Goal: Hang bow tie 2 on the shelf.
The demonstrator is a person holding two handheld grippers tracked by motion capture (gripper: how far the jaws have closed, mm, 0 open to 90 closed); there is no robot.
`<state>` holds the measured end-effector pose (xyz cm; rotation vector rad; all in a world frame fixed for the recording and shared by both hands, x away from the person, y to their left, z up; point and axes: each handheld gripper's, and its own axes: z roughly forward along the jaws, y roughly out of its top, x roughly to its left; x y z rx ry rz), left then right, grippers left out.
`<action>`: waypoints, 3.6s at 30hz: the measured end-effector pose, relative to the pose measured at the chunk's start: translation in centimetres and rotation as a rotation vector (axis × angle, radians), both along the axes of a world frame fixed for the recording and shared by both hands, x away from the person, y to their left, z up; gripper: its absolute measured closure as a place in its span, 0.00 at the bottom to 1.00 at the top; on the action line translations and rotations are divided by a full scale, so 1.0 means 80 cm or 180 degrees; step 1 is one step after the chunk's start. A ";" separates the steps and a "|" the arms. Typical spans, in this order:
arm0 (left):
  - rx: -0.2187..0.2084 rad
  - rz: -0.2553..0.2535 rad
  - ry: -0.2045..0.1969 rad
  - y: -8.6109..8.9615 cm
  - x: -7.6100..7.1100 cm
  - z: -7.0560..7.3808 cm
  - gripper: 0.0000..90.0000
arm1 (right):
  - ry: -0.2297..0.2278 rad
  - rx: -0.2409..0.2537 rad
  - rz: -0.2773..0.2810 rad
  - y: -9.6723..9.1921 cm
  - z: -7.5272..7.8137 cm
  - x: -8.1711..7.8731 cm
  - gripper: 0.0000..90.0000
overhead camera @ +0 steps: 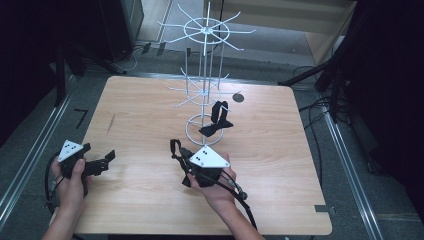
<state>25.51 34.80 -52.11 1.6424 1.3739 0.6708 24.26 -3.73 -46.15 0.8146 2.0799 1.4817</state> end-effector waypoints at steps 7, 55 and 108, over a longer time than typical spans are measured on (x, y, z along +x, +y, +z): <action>0.0001 0.0000 -0.0004 0.000 0.000 0.000 0.02 | -0.0056 0.0045 -0.0051 -0.008 0.008 0.002 1.00; 0.0002 0.0000 -0.0004 0.000 0.000 0.000 0.02 | -0.0329 0.0320 -0.0247 -0.049 0.054 0.012 1.00; -0.0026 0.0000 -0.0020 0.001 -0.001 0.000 0.02 | -0.0328 0.0512 -0.0581 -0.079 0.035 0.046 1.00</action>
